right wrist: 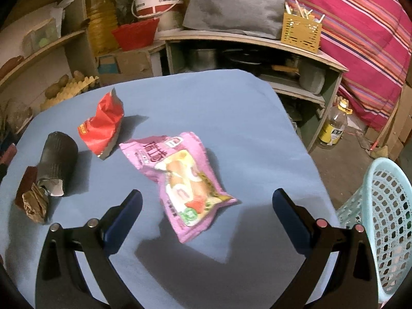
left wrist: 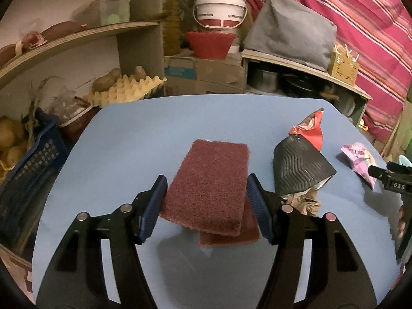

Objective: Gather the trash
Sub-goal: 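Grasp the top maroon scouring pad with the left tool while the right tool grasps the pink snack bag, then carry the maroon pad and pink bag over the basket and open both tools, then move both open tools back over the table toward the remaining trash, then grasp the second maroon scouring pad with the left tool, then grasp the crumpled brown paper with the right tool while the left tool holds the pad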

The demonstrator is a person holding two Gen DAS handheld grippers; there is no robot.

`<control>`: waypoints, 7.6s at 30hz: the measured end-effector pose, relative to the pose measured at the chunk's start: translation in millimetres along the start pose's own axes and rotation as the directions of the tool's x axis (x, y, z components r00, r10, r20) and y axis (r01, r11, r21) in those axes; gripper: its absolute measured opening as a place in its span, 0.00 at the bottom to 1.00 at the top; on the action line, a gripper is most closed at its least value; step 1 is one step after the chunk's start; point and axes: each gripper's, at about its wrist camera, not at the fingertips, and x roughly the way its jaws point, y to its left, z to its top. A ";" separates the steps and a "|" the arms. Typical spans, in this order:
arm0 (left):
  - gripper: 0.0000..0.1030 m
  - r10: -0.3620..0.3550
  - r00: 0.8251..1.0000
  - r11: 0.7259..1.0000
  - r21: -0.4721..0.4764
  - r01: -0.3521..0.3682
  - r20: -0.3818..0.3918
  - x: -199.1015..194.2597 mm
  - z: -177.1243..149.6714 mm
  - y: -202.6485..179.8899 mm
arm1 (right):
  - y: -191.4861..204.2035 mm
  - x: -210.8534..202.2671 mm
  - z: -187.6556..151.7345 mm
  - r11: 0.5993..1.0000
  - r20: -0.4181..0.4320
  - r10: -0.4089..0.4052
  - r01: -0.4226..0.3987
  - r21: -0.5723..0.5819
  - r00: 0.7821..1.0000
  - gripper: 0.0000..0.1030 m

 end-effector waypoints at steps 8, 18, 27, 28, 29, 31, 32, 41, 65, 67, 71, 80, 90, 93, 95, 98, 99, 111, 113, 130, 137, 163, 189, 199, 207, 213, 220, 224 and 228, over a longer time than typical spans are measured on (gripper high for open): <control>0.60 0.047 0.999 0.999 0.027 -0.047 -0.003 4.9 -1.9 -1.3 | 13.9 12.9 10.0 0.998 -0.008 -0.037 0.037 -0.043 0.999 0.87; 0.60 0.053 0.998 0.998 0.014 -0.054 0.021 -3.8 2.3 -0.9 | 17.9 11.5 7.2 0.996 -0.026 0.003 -0.006 -0.093 1.000 0.34; 0.60 0.050 0.997 0.998 0.031 -0.052 0.067 -26.1 4.9 -24.1 | -3.4 -26.3 6.0 0.996 0.050 0.015 -0.010 -0.092 0.999 0.26; 0.60 0.043 0.996 0.998 0.034 -0.046 0.079 -31.6 5.5 -28.4 | -8.2 -31.6 5.6 0.996 0.057 0.016 -0.011 -0.089 0.998 0.26; 0.60 0.036 0.995 0.999 0.036 -0.040 0.089 -36.1 5.8 -32.5 | -13.2 -35.7 5.4 0.996 0.062 0.017 -0.011 -0.086 0.998 0.26; 0.60 0.024 0.994 0.999 0.034 -0.028 0.102 -44.5 7.3 -43.0 | -25.2 -44.5 4.8 0.997 0.073 0.014 -0.008 -0.077 0.997 0.26; 0.60 0.018 0.994 0.999 0.036 -0.022 0.106 -47.8 7.7 -48.1 | -31.6 -48.4 4.0 0.998 0.078 0.014 -0.008 -0.070 0.997 0.26; 0.60 -0.028 0.993 0.997 0.080 0.019 0.118 -70.0 4.4 -109.4 | -98.1 -84.9 -7.9 1.000 0.112 -0.002 0.001 0.004 0.994 0.22; 0.60 -0.154 0.983 0.972 0.194 0.133 0.098 -80.6 -10.6 -290.6 | -266.1 -138.1 -59.7 0.970 0.139 -0.148 0.117 0.214 0.979 0.22; 0.60 -0.166 0.981 0.968 0.204 0.143 0.099 -81.4 -12.2 -305.8 | -277.6 -139.8 -64.2 0.966 0.137 -0.160 0.126 0.227 0.978 0.22; 0.60 -0.196 0.976 0.959 0.224 0.171 0.095 -85.4 -17.0 -337.2 | -295.4 -141.9 -69.4 0.959 0.133 -0.172 0.136 0.249 0.976 0.22; 0.60 -0.285 0.955 0.928 0.272 0.254 0.083 -87.9 -22.3 -404.0 | -318.1 -145.4 -79.3 0.946 0.137 -0.178 0.131 0.298 0.974 0.22; 0.60 -0.354 0.934 0.888 0.328 0.322 0.041 -78.0 -35.4 -475.3 | -340.8 -140.3 -87.1 0.931 0.123 -0.186 0.135 0.338 0.975 0.22; 0.60 -0.379 0.925 0.877 0.328 0.350 0.028 -71.8 -32.1 -490.6 | -345.2 -137.5 -87.6 0.927 0.122 -0.182 0.129 0.352 0.976 0.22; 0.61 -0.393 0.919 0.870 0.330 0.367 0.013 -68.2 -30.2 -498.5 | -347.8 -135.1 -87.7 0.925 0.119 -0.178 0.125 0.359 0.977 0.22; 0.61 -0.399 0.917 0.861 0.346 0.372 0.007 -64.7 -30.0 -510.5 | -349.4 -131.1 -87.6 0.922 0.112 -0.177 0.125 0.367 0.978 0.22; 0.61 -0.403 0.915 0.857 0.353 0.376 0.003 -63.0 -29.0 -515.0 | -349.9 -130.2 -87.3 0.921 0.111 -0.175 0.122 0.370 0.978 0.22; 0.95 -0.391 0.919 0.882 0.303 0.360 0.048 -69.6 -12.5 -476.3 | -333.4 -121.1 -76.8 0.932 0.108 -0.154 0.108 0.345 0.982 0.23; 0.95 -0.377 0.925 0.892 0.290 0.347 0.053 -69.7 -8.0 -461.8 | -326.4 -117.1 -72.8 0.935 0.098 -0.156 0.115 0.335 0.983 0.42; 0.95 -0.104 0.990 0.978 0.192 0.084 0.099 -58.6 -1.3 -251.9 | -250.7 -114.2 -50.5 0.942 0.110 -0.227 0.189 0.278 0.968 0.90; 0.95 0.021 0.995 0.993 0.118 -0.033 0.096 -38.1 -0.4 -154.1 | -209.3 -105.5 -38.0 0.946 0.127 -0.197 0.155 0.285 0.972 0.92; 0.94 0.041 0.979 0.997 -0.056 -0.053 -0.202 58.0 -14.3 -13.1 | -46.4 -46.5 -8.5 0.990 0.098 -0.103 0.092 0.106 0.990 0.96; 0.60 0.060 0.998 0.997 -0.040 -0.061 -0.035 -18.2 -20.9 36.7 | 125.6 -61.5 -31.8 0.988 0.097 0.060 -0.046 -0.146 0.993 0.96; 0.60 0.129 0.992 0.988 -0.089 -0.128 0.001 -48.3 -40.7 108.2 | 187.8 -54.2 -43.3 0.989 0.071 0.065 -0.055 -0.138 0.995 0.95; 0.60 0.148 0.989 0.979 -0.141 -0.147 -0.001 -54.2 -50.1 143.8 | 203.5 -45.7 -42.8 0.986 0.058 0.028 -0.018 -0.164 0.998 0.91; 0.60 0.150 0.989 0.979 -0.140 -0.149 0.000 -53.6 -51.8 147.6 | 207.6 -31.9 -41.8 0.983 -0.019 0.045 -0.047 -0.178 0.999 0.59; 0.60 0.141 0.990 0.983 -0.119 -0.139 0.002 -52.9 -49.9 134.5 | 203.7 -28.4 -44.8 0.974 -0.050 0.122 -0.129 -0.184 0.991 0.40; 0.60 0.135 0.991 0.986 -0.102 -0.134 0.007 -54.1 -45.8 120.4 | 196.0 -31.5 -46.4 0.970 -0.056 0.133 -0.142 -0.196 0.989 0.39; 0.60 0.120 0.993 0.989 -0.094 -0.118 0.018 -56.6 -38.8 103.9 | 179.2 -36.1 -45.7 0.970 -0.053 0.132 -0.140 -0.197 0.990 0.39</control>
